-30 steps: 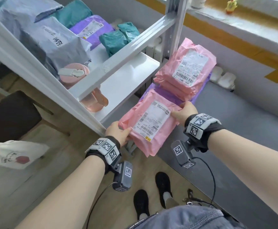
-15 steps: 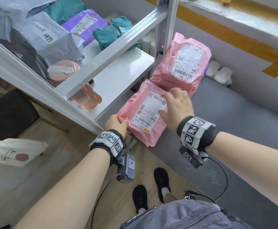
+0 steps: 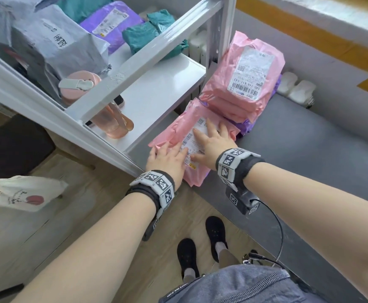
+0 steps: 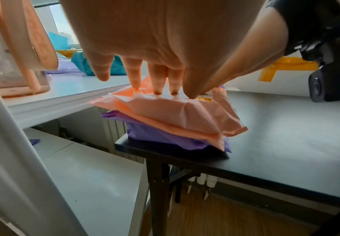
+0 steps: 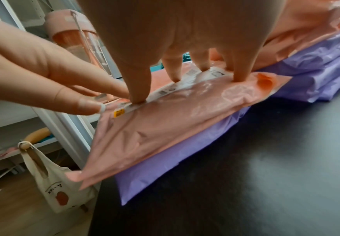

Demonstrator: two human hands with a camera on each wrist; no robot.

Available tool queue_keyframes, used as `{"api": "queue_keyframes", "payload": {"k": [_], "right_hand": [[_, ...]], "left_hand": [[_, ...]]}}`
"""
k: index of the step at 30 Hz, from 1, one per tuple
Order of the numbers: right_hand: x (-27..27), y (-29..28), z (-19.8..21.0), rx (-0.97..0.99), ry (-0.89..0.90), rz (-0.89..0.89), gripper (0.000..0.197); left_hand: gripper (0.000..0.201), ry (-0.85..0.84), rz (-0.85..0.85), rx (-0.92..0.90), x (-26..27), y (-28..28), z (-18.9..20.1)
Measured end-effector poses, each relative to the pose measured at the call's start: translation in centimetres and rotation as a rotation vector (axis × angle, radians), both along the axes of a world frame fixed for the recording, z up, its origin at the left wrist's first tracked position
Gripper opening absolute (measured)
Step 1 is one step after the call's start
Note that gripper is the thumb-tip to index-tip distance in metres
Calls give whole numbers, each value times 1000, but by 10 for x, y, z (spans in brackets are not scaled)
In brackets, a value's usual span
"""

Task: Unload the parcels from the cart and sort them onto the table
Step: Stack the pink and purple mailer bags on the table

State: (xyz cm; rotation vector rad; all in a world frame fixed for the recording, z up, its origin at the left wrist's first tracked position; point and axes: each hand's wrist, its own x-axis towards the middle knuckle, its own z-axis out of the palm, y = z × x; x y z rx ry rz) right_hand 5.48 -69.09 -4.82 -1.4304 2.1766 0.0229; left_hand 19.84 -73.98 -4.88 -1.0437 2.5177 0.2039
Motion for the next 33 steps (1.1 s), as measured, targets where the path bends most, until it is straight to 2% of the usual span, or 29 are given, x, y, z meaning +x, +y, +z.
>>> {"api": "queue_keyframes", "payload": {"k": [5, 11, 15, 20, 25, 33], "right_hand": [[-14, 3, -1, -31, -99, -32, 70], [-23, 7, 20, -174, -103, -14, 50], [-22, 14, 33, -216, -86, -79, 50], [-10, 37, 55, -237, -33, -275, 46], [18, 83, 67, -247, 21, -494, 42], [38, 198, 89, -225, 137, -858, 46]], "left_hand": [[48, 57, 18, 1, -6, -1, 6], [38, 128, 29, -78, -16, -5, 26], [39, 146, -41, -107, -21, -10, 39], [38, 229, -223, -135, -22, -8, 56], [36, 307, -403, -113, -26, 5, 64], [37, 392, -670, -19, -60, 82, 91]]}}
